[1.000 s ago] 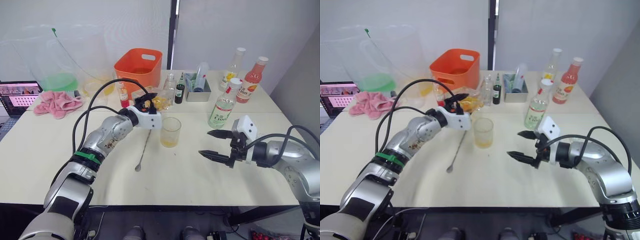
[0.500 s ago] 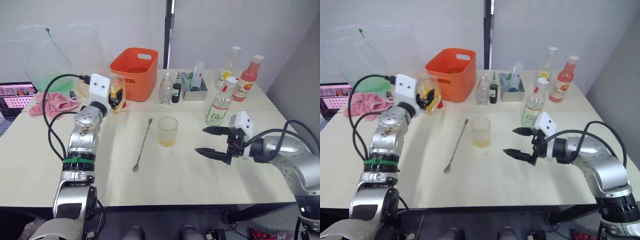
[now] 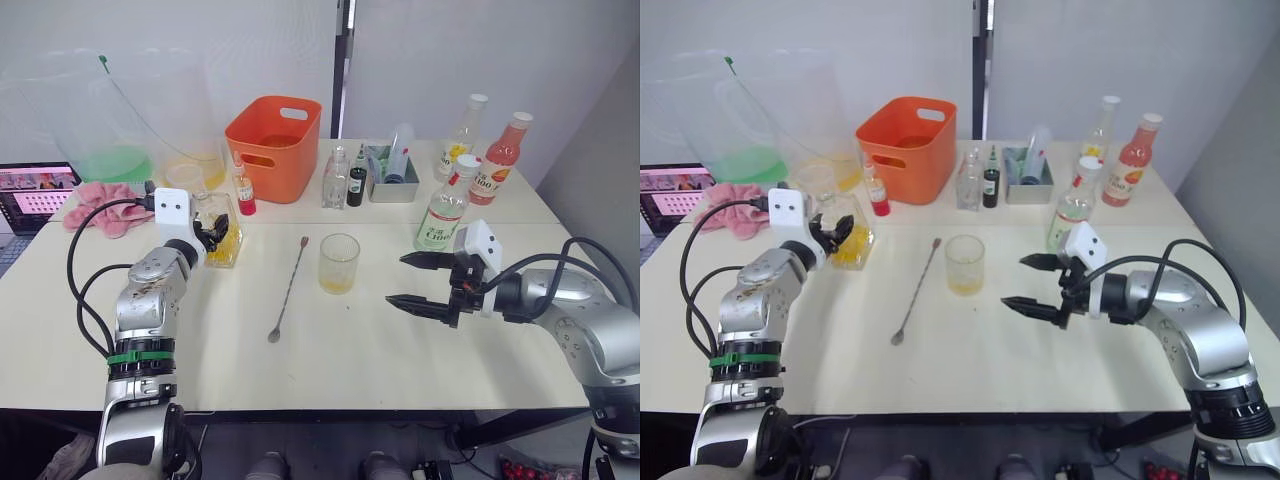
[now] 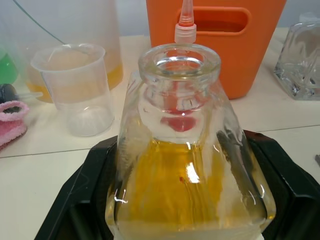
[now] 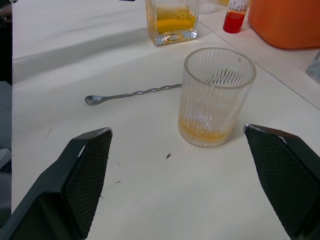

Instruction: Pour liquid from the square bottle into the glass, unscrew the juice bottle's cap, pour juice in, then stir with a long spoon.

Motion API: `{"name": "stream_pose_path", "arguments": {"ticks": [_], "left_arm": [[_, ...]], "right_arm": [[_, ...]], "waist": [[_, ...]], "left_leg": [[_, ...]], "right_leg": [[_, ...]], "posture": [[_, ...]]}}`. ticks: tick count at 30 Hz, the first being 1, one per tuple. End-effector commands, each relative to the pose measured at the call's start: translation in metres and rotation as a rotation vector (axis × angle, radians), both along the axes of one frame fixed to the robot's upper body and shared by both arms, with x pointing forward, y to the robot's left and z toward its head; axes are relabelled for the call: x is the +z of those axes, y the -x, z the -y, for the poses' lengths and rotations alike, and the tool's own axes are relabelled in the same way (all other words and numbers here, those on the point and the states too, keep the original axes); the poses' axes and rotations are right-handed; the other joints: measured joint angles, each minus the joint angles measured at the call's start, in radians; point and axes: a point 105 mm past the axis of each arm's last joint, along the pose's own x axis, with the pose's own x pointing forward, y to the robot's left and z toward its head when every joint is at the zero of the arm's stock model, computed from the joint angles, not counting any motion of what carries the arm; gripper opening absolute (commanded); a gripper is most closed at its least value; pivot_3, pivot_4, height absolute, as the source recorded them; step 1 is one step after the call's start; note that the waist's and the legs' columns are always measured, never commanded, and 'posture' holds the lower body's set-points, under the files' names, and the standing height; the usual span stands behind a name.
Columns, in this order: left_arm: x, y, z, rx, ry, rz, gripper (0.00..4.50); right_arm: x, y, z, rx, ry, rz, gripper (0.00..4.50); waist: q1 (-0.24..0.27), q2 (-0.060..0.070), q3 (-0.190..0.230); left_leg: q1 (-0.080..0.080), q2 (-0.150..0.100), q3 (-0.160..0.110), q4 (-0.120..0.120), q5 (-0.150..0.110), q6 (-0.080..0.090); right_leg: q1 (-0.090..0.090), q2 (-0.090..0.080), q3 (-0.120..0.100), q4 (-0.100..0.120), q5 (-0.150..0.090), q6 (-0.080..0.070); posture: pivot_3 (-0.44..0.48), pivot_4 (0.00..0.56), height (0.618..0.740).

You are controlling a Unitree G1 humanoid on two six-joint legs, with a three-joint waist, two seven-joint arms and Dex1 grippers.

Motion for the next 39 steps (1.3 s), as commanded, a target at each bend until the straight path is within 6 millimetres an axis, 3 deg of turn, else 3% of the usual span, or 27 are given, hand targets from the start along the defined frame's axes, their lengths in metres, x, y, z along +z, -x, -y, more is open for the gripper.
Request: {"name": "stream_pose_path", "arguments": {"ticks": [1,3,4,6,9,16,19,22,27,29,32,36,39], "left_arm": [[0.023,0.007,-0.005,0.000,0.003,0.077,2.79],[0.023,0.007,-0.007,0.007,0.002,0.075,2.79],[0.025,0.008,-0.008,0.012,0.001,0.079,3.82],[0.028,0.009,-0.010,0.017,-0.003,0.088,4.48],[0.038,0.011,-0.012,0.030,-0.040,0.125,4.48],[0.087,0.027,-0.008,0.006,-0.072,0.298,4.48],[0.110,0.037,0.006,-0.095,-0.121,0.371,4.48],[0.115,0.047,0.030,-0.277,-0.147,0.356,4.48],[0.099,0.067,0.051,-0.508,-0.256,0.227,4.48],[0.082,0.083,0.053,-0.611,-0.313,0.161,4.48],[0.058,0.096,0.046,-0.637,-0.402,0.120,4.48],[0.036,0.096,0.022,-0.555,-0.335,0.113,4.48],[-0.002,0.102,0.001,-0.541,-0.343,-0.007,4.48]], "right_arm": [[0.007,0.004,0.000,0.009,-0.002,0.026,4.47],[0.007,0.004,0.000,0.008,-0.002,0.026,4.47],[0.007,0.004,0.000,0.008,-0.002,0.026,4.50],[0.007,0.004,0.000,0.008,-0.002,0.025,4.50],[0.007,0.003,0.000,0.011,-0.002,0.025,4.50],[0.008,0.002,-0.001,0.017,-0.003,0.024,4.50],[0.008,0.001,-0.001,0.019,-0.006,0.025,4.50],[0.009,-0.001,0.000,0.011,-0.021,0.027,4.50],[0.012,-0.003,0.002,-0.011,-0.061,0.032,4.50],[0.010,-0.004,0.007,-0.043,-0.075,0.033,4.50],[-0.001,-0.003,0.019,-0.087,-0.111,0.036,4.50],[-0.013,-0.004,0.035,-0.168,-0.148,0.039,4.50],[-0.024,0.001,0.048,-0.212,-0.181,-0.003,4.50]], "waist": [[0.000,0.000,0.000],[-0.001,0.000,0.000],[-0.002,0.000,0.000],[-0.002,0.000,0.000],[-0.002,0.000,0.000],[0.000,0.000,0.000],[0.000,0.000,0.000],[0.000,0.000,0.000],[-0.007,0.000,0.000],[-0.013,0.000,0.000],[-0.009,0.001,0.000],[0.000,0.001,0.000],[0.002,0.001,0.000]], "left_leg": [[0.000,0.000,0.000,0.000,0.000,0.000],[0.000,0.000,0.000,0.000,0.000,0.000],[0.000,0.000,0.000,0.000,0.000,0.000],[0.001,0.000,0.000,0.000,0.000,0.000],[0.001,0.000,0.000,0.000,0.000,0.000],[0.001,0.000,0.000,0.000,0.000,0.000],[0.001,0.000,0.000,0.000,0.000,0.000],[0.001,0.000,0.000,0.000,0.000,0.000],[0.003,0.000,0.001,0.000,0.000,0.000],[0.003,0.001,0.001,-0.001,0.000,0.000],[0.006,0.002,0.002,-0.003,0.000,0.000],[0.008,0.002,0.003,-0.003,0.000,0.000],[0.013,0.003,0.003,-0.004,-0.001,0.001]], "right_leg": [[0.000,0.000,0.000,0.000,0.000,0.000],[0.000,0.000,0.000,0.000,0.000,0.000],[0.000,0.000,0.000,0.000,0.000,0.000],[0.000,0.000,0.000,0.000,0.000,0.000],[0.000,0.000,0.000,0.001,0.000,0.000],[0.001,0.000,0.000,0.000,0.000,0.000],[0.000,0.000,0.000,0.000,0.000,0.000],[0.001,0.000,0.000,0.000,0.000,0.000],[0.002,0.000,0.000,0.000,0.000,0.000],[0.001,0.000,0.000,0.000,0.000,0.000],[0.002,0.001,0.000,0.000,0.000,-0.001],[0.006,0.001,0.000,-0.003,0.001,-0.001],[0.013,0.001,0.000,-0.006,0.001,-0.001]], "posture": [[0.000,0.150,0.740],[0.000,0.150,0.740],[0.000,0.150,0.740],[0.000,0.150,0.740],[0.000,0.150,0.740],[0.000,0.150,0.740],[0.000,0.150,0.740],[0.000,0.150,0.740],[0.000,0.150,0.740],[0.000,0.150,0.740],[0.000,0.150,0.740],[0.000,0.150,0.740],[0.000,0.150,0.740]]}}
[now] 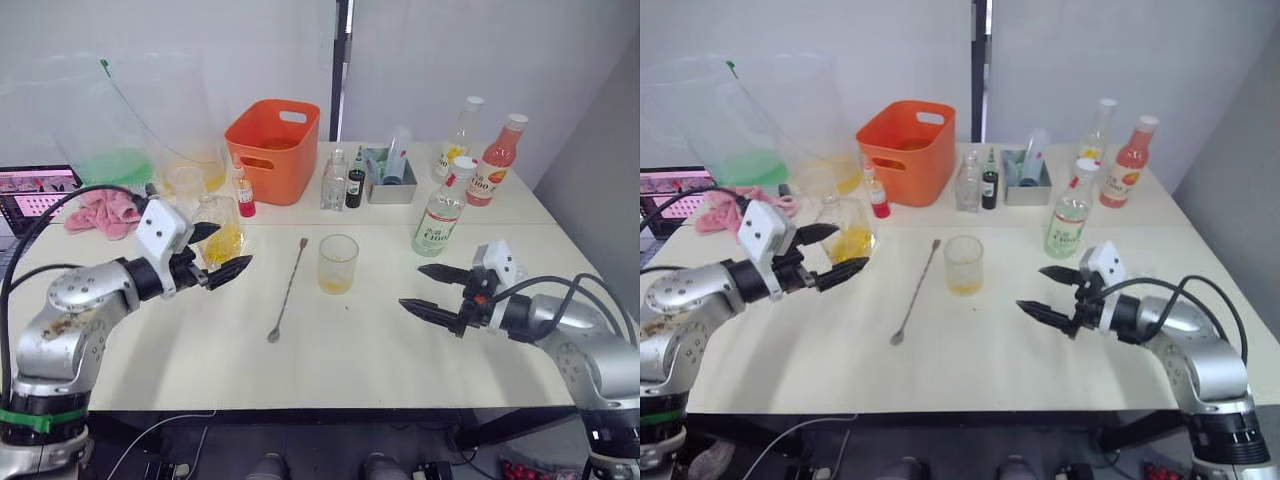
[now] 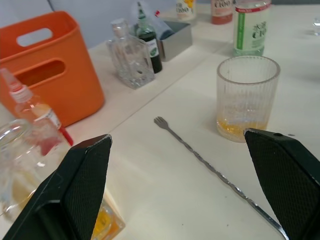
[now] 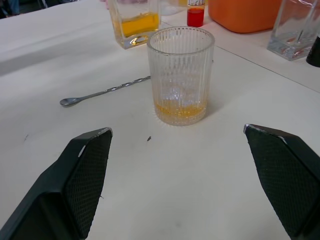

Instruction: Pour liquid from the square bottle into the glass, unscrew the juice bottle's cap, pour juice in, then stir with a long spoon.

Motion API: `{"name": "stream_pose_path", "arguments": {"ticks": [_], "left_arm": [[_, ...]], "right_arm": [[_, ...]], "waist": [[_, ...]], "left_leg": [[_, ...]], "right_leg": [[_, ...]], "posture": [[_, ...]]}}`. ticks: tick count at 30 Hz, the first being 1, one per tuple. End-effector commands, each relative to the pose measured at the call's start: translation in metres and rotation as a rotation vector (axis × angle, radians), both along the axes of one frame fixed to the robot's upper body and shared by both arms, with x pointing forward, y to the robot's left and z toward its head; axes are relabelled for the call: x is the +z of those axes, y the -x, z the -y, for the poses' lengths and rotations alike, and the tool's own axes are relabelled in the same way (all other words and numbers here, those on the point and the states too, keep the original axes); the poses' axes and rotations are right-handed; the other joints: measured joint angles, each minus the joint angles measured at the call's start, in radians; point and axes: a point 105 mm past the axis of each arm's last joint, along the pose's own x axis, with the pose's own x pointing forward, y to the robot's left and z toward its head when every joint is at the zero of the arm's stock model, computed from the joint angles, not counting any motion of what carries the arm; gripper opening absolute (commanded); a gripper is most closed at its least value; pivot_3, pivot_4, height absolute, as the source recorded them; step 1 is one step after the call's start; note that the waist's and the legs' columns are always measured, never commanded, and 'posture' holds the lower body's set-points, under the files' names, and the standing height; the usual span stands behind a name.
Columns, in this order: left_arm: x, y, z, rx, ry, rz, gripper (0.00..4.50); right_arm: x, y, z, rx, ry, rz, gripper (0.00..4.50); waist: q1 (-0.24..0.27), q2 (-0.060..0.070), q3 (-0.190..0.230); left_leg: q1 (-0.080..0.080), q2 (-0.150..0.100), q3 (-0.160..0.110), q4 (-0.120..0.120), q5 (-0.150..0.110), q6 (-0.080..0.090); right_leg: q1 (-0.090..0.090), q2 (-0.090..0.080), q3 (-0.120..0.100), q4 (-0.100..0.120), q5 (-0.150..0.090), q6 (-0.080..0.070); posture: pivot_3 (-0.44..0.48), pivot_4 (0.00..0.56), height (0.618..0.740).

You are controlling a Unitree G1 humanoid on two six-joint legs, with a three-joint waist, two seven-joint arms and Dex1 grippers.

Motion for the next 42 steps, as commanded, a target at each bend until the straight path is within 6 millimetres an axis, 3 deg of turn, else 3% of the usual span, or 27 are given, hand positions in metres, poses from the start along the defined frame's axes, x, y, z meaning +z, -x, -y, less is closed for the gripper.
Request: {"name": "stream_pose_path", "arguments": {"ticks": [1,4,6,9,13,19,25,30,37,42], "left_arm": [[-0.025,0.010,-0.026,0.040,-0.051,-0.055,4.48],[-0.045,0.015,-0.045,0.074,-0.081,-0.109,4.48],[-0.053,0.012,-0.065,0.130,-0.069,-0.132,4.48],[-0.057,0.014,-0.072,0.140,-0.018,-0.141,4.48],[-0.059,0.024,-0.057,0.046,-0.026,-0.129,4.48],[-0.019,0.023,-0.019,-0.145,0.083,-0.068,4.48],[0.006,0.023,0.001,-0.262,0.119,-0.002,4.48],[0.012,0.024,0.006,-0.288,0.160,0.015,4.48],[0.000,0.034,-0.003,-0.208,0.246,0.005,4.48],[-0.010,0.052,-0.005,-0.156,0.317,0.019,4.48]], "right_arm": [[-0.001,0.006,0.024,-0.075,-0.010,0.031,4.50],[-0.015,0.011,0.047,-0.162,-0.021,0.012,4.50],[-0.034,0.016,0.074,-0.275,-0.039,-0.017,4.50],[-0.050,0.021,0.093,-0.365,-0.045,-0.033,4.50],[-0.060,0.026,0.113,-0.470,-0.054,-0.015,4.50],[-0.062,0.040,0.125,-0.585,-0.063,0.044,4.50],[-0.056,0.051,0.123,-0.643,-0.096,0.102,4.50],[-0.050,0.051,0.119,-0.652,-0.101,0.119,4.50],[0.000,0.009,0.097,-0.582,-0.154,0.230,4.50],[0.016,-0.022,0.090,-0.526,-0.153,0.260,4.50]], "waist": [[0.002,0.000,0.000],[0.003,0.000,0.000],[0.012,0.000,0.000],[0.017,0.000,0.000],[0.016,0.001,0.000],[0.021,0.001,-0.001],[0.014,0.005,-0.002],[0.005,0.005,-0.003],[-0.008,0.005,-0.003],[-0.006,0.005,-0.002]], "left_leg": [[0.004,0.000,0.000,-0.001,-0.001,0.001],[0.009,0.001,0.001,-0.007,-0.001,0.001],[0.010,0.001,0.002,-0.007,-0.001,0.001],[0.013,0.001,0.002,-0.008,-0.001,0.001],[0.018,0.002,0.004,-0.012,-0.001,0.001],[0.020,0.004,0.004,-0.014,-0.001,0.001],[0.021,0.003,0.005,-0.014,-0.001,0.001],[0.021,0.004,0.005,-0.015,-0.001,0.001],[0.021,0.005,0.005,-0.015,-0.001,0.001],[0.021,0.006,0.005,-0.015,-0.001,0.001]], "right_leg": [[0.004,0.000,0.000,0.000,0.000,0.000],[0.007,0.000,0.000,-0.004,0.000,0.000],[0.007,0.000,0.000,-0.004,0.000,0.000],[0.011,0.000,0.000,-0.007,0.000,0.000],[0.016,0.000,0.000,-0.012,0.000,0.000],[0.020,0.001,-0.001,-0.016,0.000,0.000],[0.020,0.001,0.000,-0.016,0.000,0.000],[0.020,0.002,0.000,-0.016,0.000,0.000],[0.020,0.002,0.001,-0.016,0.000,0.000],[0.020,0.004,0.001,-0.017,0.000,-0.001]], "posture": [[0.000,0.150,0.740],[0.000,0.150,0.740],[0.000,0.150,0.740],[0.000,0.150,0.740],[0.000,0.150,0.740],[0.000,0.150,0.740],[0.000,0.150,0.740],[0.000,0.150,0.740],[0.000,0.150,0.740],[0.000,0.150,0.740]]}}
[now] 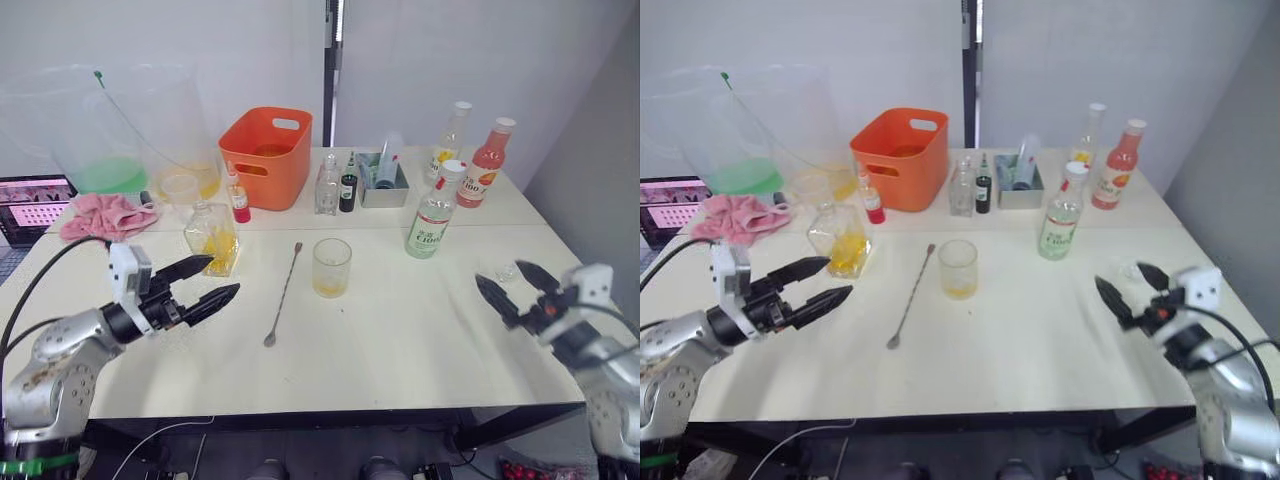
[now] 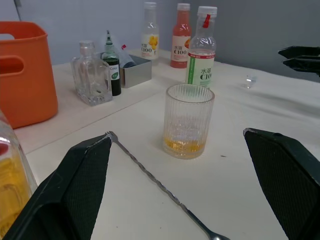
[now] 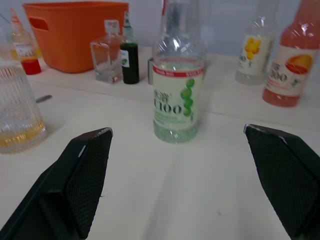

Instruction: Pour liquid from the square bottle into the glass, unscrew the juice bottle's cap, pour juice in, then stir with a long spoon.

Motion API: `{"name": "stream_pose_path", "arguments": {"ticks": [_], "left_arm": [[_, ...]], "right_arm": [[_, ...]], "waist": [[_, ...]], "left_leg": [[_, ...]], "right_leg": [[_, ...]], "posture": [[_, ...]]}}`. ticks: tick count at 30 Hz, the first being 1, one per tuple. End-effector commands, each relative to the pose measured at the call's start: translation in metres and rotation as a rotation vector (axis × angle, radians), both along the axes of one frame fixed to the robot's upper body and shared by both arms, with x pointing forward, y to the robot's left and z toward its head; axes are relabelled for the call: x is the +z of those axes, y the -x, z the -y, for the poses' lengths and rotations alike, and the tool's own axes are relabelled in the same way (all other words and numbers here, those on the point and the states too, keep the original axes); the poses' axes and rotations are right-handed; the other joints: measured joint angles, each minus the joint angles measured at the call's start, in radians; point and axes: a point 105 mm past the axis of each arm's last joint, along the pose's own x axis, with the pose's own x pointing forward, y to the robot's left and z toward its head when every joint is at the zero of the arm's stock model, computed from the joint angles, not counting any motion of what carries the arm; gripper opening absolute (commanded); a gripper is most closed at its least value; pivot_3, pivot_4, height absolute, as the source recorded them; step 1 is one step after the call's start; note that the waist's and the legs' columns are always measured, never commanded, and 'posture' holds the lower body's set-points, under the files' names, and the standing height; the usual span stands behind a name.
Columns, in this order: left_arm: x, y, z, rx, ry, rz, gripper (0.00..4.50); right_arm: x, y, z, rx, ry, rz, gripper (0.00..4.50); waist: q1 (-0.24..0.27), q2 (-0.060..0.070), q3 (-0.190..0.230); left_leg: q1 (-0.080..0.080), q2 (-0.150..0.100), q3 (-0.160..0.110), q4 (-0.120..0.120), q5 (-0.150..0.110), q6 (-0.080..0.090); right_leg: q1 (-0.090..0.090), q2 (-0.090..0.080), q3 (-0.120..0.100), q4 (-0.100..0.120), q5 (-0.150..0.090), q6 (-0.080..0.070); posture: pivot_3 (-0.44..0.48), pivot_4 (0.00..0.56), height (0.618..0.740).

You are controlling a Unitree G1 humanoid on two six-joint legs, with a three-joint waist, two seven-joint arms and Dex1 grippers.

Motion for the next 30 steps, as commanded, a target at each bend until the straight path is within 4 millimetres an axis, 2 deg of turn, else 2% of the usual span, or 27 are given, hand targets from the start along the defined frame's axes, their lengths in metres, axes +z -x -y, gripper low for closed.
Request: {"name": "stream_pose_path", "arguments": {"ticks": [1,6,14,26,30], "left_arm": [[0.009,0.015,-0.002,0.040,0.033,0.068,4.48],[0.004,0.037,0.004,0.050,0.110,0.107,4.48],[-0.010,0.051,0.012,0.061,0.107,0.128,4.48],[-0.015,0.059,0.017,0.071,0.088,0.122,4.48],[-0.015,0.060,0.017,0.080,0.110,0.108,4.48]], "right_arm": [[0.012,-0.017,0.000,0.021,0.028,0.033,4.50],[0.029,-0.051,0.001,0.021,0.048,0.079,4.50],[0.052,-0.094,-0.016,0.039,0.018,0.094,4.50],[0.069,-0.133,-0.046,0.069,0.066,0.073,4.50],[0.078,-0.140,-0.046,0.036,0.029,0.088,4.50]], "waist": [[0.002,0.000,0.000],[0.004,0.000,0.000],[0.000,0.000,0.000],[-0.003,0.001,0.000],[-0.003,0.001,0.001]], "left_leg": [[0.000,0.000,0.000,0.000,0.000,0.000],[0.000,0.000,0.002,0.000,0.000,0.000],[0.000,0.000,0.002,0.000,0.000,0.000],[-0.001,0.004,0.002,-0.001,0.000,0.000],[-0.001,0.005,0.002,-0.002,0.000,0.000]], "right_leg": [[0.000,0.000,0.000,-0.001,0.000,0.000],[0.000,0.000,0.001,-0.002,0.000,0.000],[0.000,0.000,0.001,-0.002,0.001,-0.001],[0.000,0.005,0.001,-0.005,0.002,-0.003],[0.000,0.006,0.001,-0.006,0.002,-0.004]], "posture": [[0.000,0.150,0.740],[0.000,0.150,0.740],[0.000,0.150,0.740],[0.000,0.150,0.740],[0.000,0.150,0.740]]}}
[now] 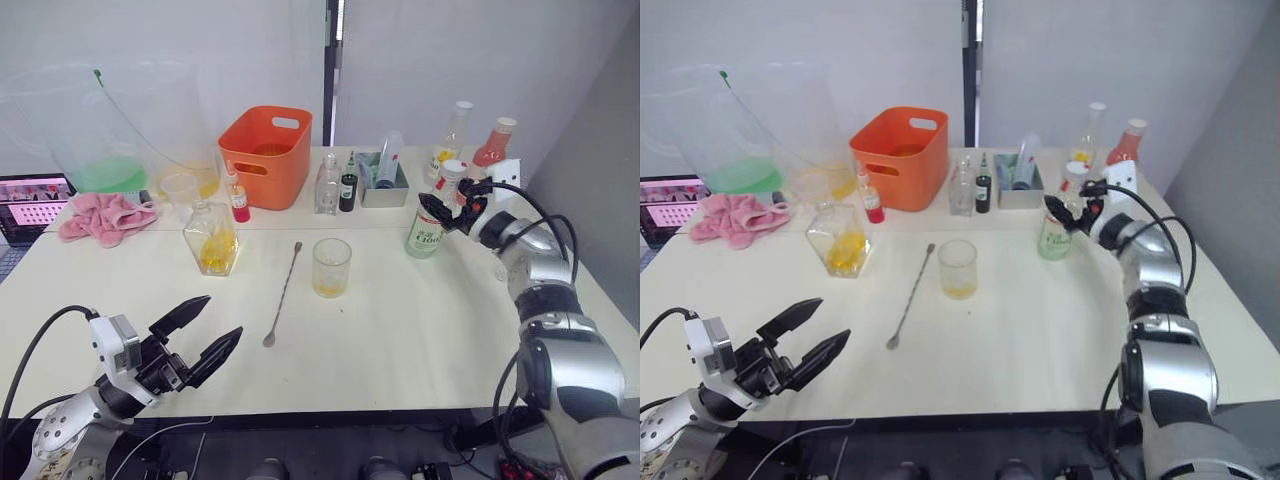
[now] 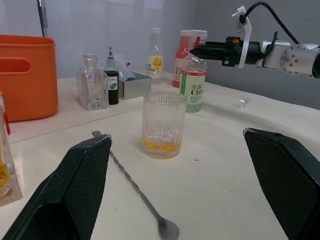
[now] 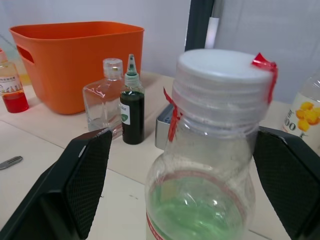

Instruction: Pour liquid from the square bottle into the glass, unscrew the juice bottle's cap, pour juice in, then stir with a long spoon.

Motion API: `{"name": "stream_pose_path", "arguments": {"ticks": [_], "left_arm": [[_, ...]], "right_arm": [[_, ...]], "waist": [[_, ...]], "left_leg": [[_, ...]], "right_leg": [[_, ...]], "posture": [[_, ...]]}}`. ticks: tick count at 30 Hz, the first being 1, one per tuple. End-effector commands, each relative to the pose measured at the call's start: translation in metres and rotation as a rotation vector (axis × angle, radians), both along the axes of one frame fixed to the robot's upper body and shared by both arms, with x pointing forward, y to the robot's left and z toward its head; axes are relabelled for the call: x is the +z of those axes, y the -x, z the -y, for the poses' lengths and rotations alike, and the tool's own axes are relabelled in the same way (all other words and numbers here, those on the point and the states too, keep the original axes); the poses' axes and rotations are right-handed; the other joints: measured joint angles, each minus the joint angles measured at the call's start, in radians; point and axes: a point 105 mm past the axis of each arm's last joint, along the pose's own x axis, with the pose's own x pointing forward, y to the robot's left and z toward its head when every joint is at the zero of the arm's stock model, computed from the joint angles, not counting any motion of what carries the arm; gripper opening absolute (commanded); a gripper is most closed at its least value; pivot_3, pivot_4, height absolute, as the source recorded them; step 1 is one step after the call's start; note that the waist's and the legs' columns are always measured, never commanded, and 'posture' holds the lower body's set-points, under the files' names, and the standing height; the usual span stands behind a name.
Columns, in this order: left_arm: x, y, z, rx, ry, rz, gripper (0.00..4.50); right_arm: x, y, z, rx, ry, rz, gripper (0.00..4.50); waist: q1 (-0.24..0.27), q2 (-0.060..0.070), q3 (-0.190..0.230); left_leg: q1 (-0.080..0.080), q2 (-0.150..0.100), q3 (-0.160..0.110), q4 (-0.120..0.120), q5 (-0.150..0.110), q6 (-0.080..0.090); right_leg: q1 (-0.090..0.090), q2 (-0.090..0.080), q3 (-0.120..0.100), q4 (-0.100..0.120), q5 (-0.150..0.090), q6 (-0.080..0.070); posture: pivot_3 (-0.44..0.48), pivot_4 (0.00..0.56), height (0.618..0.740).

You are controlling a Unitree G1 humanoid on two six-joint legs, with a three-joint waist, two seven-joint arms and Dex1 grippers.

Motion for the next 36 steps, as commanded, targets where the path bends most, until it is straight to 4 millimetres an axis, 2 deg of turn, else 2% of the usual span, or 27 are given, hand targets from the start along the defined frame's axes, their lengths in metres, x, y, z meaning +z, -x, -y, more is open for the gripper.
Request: {"name": "stream_pose_path", "arguments": {"ticks": [1,4,9,11,14,16,19,23,26,29,33,36], "left_arm": [[0.008,0.004,0.002,-0.003,-0.003,0.037,4.48],[0.008,0.004,0.002,0.009,-0.013,0.038,4.50],[0.004,0.005,0.001,0.017,-0.022,0.031,4.50],[0.004,0.005,0.002,0.015,-0.013,0.030,4.50],[0.001,0.005,0.003,-0.002,-0.024,0.015,4.50],[0.003,0.003,0.002,-0.016,-0.032,0.016,4.50],[0.006,-0.002,0.002,-0.033,-0.031,0.014,4.50],[0.012,-0.006,0.004,-0.085,-0.019,0.002,4.50],[0.013,-0.010,0.013,-0.196,-0.020,-0.030,4.50],[0.011,-0.014,0.016,-0.252,-0.065,-0.032,4.50],[0.009,-0.019,0.018,-0.305,-0.103,-0.039,4.50],[0.009,-0.023,0.017,-0.317,-0.120,-0.039,4.50]], "right_arm": [[0.021,-0.003,0.002,-0.029,-0.017,0.063,4.50],[0.021,-0.006,-0.001,-0.037,-0.001,0.052,3.64],[0.023,-0.006,0.001,-0.046,0.004,0.057,1.93],[0.026,-0.004,0.002,-0.038,0.032,0.075,1.48],[0.032,0.000,0.005,-0.012,0.021,0.093,1.48],[0.044,0.006,0.006,0.043,0.014,0.126,1.48],[0.058,0.021,0.001,0.198,0.009,0.149,1.48],[0.059,0.048,-0.008,0.399,0.088,0.113,1.48],[0.049,0.091,-0.034,0.593,0.168,0.077,1.48],[0.036,0.122,-0.061,0.697,0.183,0.041,1.48],[0.020,0.153,-0.095,0.765,0.200,0.036,1.48],[0.015,0.167,-0.112,0.785,0.190,0.042,1.48]], "waist": [[0.000,0.000,0.000],[0.000,0.000,0.000],[0.000,0.000,0.000],[0.000,0.001,0.000],[0.000,0.002,0.001],[0.001,0.003,0.002],[0.002,0.008,0.005],[0.001,0.009,0.006],[0.010,0.009,0.006],[0.001,0.010,0.006],[-0.001,0.010,0.006],[0.002,0.010,0.006]], "left_leg": [[0.000,0.000,0.000,0.000,0.000,0.000],[0.000,0.000,0.000,-0.001,0.000,0.000],[0.000,0.001,0.000,-0.001,0.000,0.000],[0.000,0.001,0.000,-0.001,0.000,0.000],[0.000,0.001,0.000,-0.001,0.000,0.000],[-0.001,0.001,0.000,-0.001,0.000,0.000],[-0.002,0.001,0.000,-0.001,0.000,0.000],[-0.003,0.002,0.000,-0.001,0.000,0.001],[-0.004,0.002,-0.002,-0.002,-0.001,0.001],[-0.006,0.002,-0.002,-0.002,-0.001,0.001],[-0.005,0.005,0.000,-0.002,-0.001,0.001],[-0.006,0.005,0.001,-0.002,-0.001,0.001]], "right_leg": [[0.000,0.000,0.000,0.000,0.000,0.000],[0.000,0.000,0.000,-0.001,0.000,0.000],[0.000,0.001,0.000,-0.001,0.000,-0.001],[0.000,0.001,0.000,-0.001,0.000,-0.001],[0.000,0.001,0.000,-0.001,0.000,-0.001],[0.000,0.001,0.000,-0.001,0.000,-0.001],[-0.002,0.001,0.000,-0.001,0.000,-0.001],[-0.003,0.002,0.000,-0.001,0.000,-0.001],[-0.003,0.003,-0.002,-0.001,0.000,-0.001],[-0.006,0.002,-0.001,0.000,0.001,-0.001],[-0.009,0.004,0.000,0.001,0.001,-0.002],[-0.010,0.005,0.000,0.002,0.001,-0.002]], "posture": [[0.000,0.150,0.740],[0.000,0.150,0.740],[0.000,0.150,0.740],[0.000,0.150,0.740],[0.000,0.150,0.740],[0.000,0.150,0.740],[0.000,0.150,0.740],[0.000,0.150,0.740],[0.000,0.150,0.740],[0.000,0.150,0.740],[0.000,0.150,0.740],[0.000,0.150,0.740]]}}
